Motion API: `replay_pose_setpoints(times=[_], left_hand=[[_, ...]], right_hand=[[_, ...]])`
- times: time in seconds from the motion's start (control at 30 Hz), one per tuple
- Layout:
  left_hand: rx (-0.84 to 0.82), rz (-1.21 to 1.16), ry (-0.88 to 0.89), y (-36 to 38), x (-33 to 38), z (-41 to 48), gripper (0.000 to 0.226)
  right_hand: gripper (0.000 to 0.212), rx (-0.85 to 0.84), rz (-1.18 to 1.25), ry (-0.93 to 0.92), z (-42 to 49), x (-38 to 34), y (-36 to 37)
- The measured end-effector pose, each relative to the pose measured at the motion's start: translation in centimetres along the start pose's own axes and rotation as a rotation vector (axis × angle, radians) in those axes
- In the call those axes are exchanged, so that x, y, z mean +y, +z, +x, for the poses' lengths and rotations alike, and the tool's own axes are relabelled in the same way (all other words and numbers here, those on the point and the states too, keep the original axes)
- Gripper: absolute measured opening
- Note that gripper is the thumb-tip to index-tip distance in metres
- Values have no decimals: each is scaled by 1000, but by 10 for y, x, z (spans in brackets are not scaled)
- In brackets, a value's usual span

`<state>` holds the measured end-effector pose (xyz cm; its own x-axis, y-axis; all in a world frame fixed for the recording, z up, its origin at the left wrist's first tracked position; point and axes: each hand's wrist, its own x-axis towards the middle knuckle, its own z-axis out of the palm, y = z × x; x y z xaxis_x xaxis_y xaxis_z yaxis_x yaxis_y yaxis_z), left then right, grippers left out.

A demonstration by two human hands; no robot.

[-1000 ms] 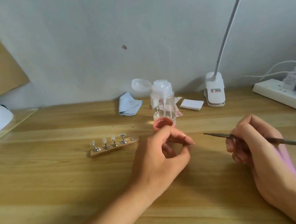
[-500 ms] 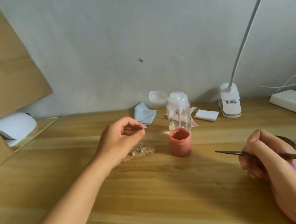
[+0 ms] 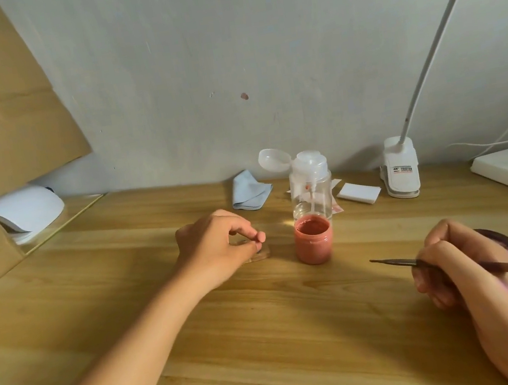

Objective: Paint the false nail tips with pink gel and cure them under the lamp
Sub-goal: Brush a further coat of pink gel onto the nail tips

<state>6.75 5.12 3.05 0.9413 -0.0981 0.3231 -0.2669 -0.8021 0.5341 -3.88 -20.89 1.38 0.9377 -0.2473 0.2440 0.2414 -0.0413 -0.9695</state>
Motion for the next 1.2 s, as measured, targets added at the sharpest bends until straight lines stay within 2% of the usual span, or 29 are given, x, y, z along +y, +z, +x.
replay_pose_setpoints(times=[0.1,0.4,0.67,0.93,1.2], left_hand=[[13,29,11,2,-2,0,32],[59,191,26,3,-6,2,19],[83,209,39,2,-11,2,23],[-52,296,65,-15,-18,5,18],[-65,364,128,-15,-15,6,25]], right_hand=[[27,-10,-12,-6,0,0,0],[27,-32,-34,-20,0,1,-1],[27,-41,-37,-11,0,1,-2],[27,-39,-34,-18,0,3,-2],[20,-55,-41,-70,-3,1,-1]])
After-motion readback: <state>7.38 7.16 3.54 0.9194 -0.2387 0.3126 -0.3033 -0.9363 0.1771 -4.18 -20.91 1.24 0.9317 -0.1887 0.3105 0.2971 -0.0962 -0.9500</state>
